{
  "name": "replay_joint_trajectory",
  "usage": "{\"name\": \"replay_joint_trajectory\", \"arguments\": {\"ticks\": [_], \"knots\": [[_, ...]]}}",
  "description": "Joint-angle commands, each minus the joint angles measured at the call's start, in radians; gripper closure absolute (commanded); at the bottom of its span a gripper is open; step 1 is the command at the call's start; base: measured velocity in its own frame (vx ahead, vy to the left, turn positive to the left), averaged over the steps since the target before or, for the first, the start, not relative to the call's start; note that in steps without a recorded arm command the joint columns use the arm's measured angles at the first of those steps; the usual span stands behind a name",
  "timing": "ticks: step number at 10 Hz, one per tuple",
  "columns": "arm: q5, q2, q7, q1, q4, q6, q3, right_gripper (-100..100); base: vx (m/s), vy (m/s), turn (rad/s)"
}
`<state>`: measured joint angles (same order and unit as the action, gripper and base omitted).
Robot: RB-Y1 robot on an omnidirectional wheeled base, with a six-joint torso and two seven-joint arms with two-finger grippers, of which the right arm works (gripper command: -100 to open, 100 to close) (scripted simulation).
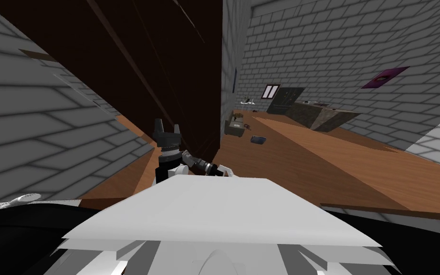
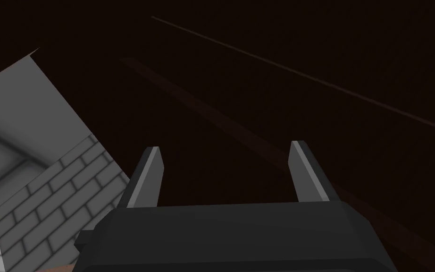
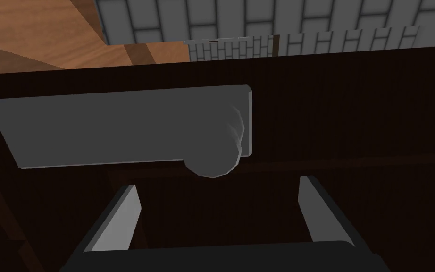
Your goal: Push the door open
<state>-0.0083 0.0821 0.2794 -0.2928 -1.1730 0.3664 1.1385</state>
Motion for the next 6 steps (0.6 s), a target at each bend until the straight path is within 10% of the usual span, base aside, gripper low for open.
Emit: {"name": "replay_joint_trajectory", "arguments": {"ticks": [1,5,6], "knots": [[0.001,-0.007,-0.004,0.001,0.007,0.0,-0.006,-100,0.098,0.185,0.036],[0.003,-0.02,-0.008,0.002,0.017,0.0,-0.013,-100,0.068,0.134,0.019],[0.003,-0.02,-0.008,0.002,0.017,0.0,-0.013,100,-0.01,-0.013,-0.002]]}}
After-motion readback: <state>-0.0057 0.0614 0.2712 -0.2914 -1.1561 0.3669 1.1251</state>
